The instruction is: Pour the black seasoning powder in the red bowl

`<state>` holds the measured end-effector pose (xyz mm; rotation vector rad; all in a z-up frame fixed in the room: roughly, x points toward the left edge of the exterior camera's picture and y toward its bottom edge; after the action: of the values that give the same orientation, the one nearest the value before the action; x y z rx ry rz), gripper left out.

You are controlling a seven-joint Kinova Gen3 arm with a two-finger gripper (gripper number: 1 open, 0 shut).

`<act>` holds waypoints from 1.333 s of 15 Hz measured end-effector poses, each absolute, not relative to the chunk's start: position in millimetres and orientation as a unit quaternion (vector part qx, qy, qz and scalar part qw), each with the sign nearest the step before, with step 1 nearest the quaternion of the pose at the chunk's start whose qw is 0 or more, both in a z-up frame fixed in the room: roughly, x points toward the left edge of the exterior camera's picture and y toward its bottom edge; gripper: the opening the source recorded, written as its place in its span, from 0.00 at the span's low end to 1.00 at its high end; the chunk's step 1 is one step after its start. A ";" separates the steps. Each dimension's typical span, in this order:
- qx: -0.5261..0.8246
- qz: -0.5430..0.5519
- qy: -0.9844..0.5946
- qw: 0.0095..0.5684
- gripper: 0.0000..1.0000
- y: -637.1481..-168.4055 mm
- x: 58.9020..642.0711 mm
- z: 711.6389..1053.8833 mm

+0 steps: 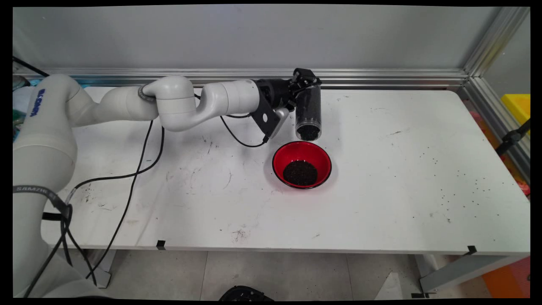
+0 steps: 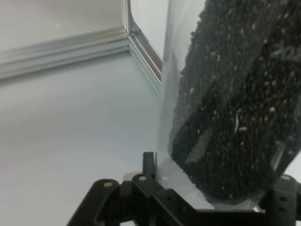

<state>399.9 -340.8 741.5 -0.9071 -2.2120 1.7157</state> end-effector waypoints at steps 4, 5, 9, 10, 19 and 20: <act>-0.255 0.556 -0.779 0.137 0.00 -347.6 408.9 746.8; -0.243 0.548 -0.787 0.146 0.00 -349.6 411.8 748.6; -0.200 0.516 -0.812 0.184 0.00 -356.1 420.8 756.2; -0.185 0.505 -0.820 0.196 0.00 -358.0 423.3 759.0; -0.012 0.404 -0.872 0.275 0.00 -371.5 446.0 779.5; -0.001 0.398 -0.874 0.279 0.00 -372.5 447.9 780.4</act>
<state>447.9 -372.5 780.4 -0.0015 -2.3448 1.0692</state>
